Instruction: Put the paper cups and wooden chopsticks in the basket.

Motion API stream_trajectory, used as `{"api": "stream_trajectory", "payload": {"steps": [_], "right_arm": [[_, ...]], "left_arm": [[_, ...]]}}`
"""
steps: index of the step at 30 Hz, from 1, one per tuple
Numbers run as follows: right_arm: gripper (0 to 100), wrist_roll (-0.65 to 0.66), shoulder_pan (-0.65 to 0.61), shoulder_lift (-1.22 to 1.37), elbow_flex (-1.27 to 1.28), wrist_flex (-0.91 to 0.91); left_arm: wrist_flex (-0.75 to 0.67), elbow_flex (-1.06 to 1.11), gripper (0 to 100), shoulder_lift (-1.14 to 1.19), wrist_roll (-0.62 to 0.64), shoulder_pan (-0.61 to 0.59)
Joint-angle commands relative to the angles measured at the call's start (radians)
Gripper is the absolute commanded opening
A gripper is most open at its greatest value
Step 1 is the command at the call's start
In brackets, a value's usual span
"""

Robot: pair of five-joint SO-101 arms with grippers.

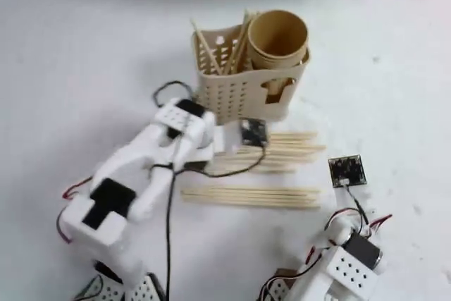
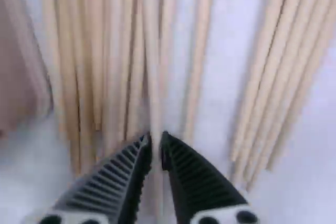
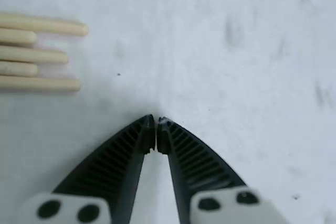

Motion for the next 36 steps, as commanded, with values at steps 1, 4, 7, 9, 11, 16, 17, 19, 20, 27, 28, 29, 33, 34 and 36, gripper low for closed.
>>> {"api": "stream_trajectory", "payload": {"steps": [1,4,7,9,11,16,17,19,20,27,28,29,33,34,36], "right_arm": [[2.4,0.012,0.019,-0.005,-0.003,-0.016],[2.4,0.012,0.019,-0.005,-0.003,-0.016],[2.4,0.012,0.019,-0.005,-0.003,-0.016],[2.4,0.012,0.019,-0.005,-0.003,-0.016],[2.4,0.012,0.019,-0.005,-0.003,-0.016],[2.4,0.012,0.019,-0.005,-0.003,-0.016],[2.4,0.012,0.019,-0.005,-0.003,-0.016],[2.4,0.012,0.019,-0.005,-0.003,-0.016],[2.4,0.012,0.019,-0.005,-0.003,-0.016],[2.4,0.012,0.019,-0.005,-0.003,-0.016],[2.4,0.012,0.019,-0.005,-0.003,-0.016],[2.4,0.012,0.019,-0.005,-0.003,-0.016],[2.4,0.012,0.019,-0.005,-0.003,-0.016],[2.4,0.012,0.019,-0.005,-0.003,-0.016],[2.4,0.012,0.019,-0.005,-0.003,-0.016]], "left_arm": [[0.017,0.11,2,-0.209,-0.075,-0.125],[0.018,0.241,2,-0.378,-0.121,-0.213],[0.018,0.359,2,-0.544,-0.19,-0.323],[0.017,0.417,2,-0.634,-0.215,-0.401],[0.015,0.457,2,-0.696,-0.212,-0.479],[0.008,0.479,2,-0.7,-0.112,-0.621],[0.008,0.477,2,-0.687,-0.068,-0.628],[-0.018,0.479,2,-0.65,0.038,-0.63],[-0.037,0.48,2,-0.624,0.094,-0.628],[-0.101,0.46,7,-0.472,0.232,-0.628],[-0.092,0.448,9,-0.472,0.232,-0.628],[-0.087,0.433,11,-0.472,0.232,-0.628],[-0.086,0.342,12,-0.464,0.278,-0.619],[-0.089,0.321,12,-0.463,0.284,-0.608],[-0.089,0.29,12,-0.463,0.29,-0.576]]}}
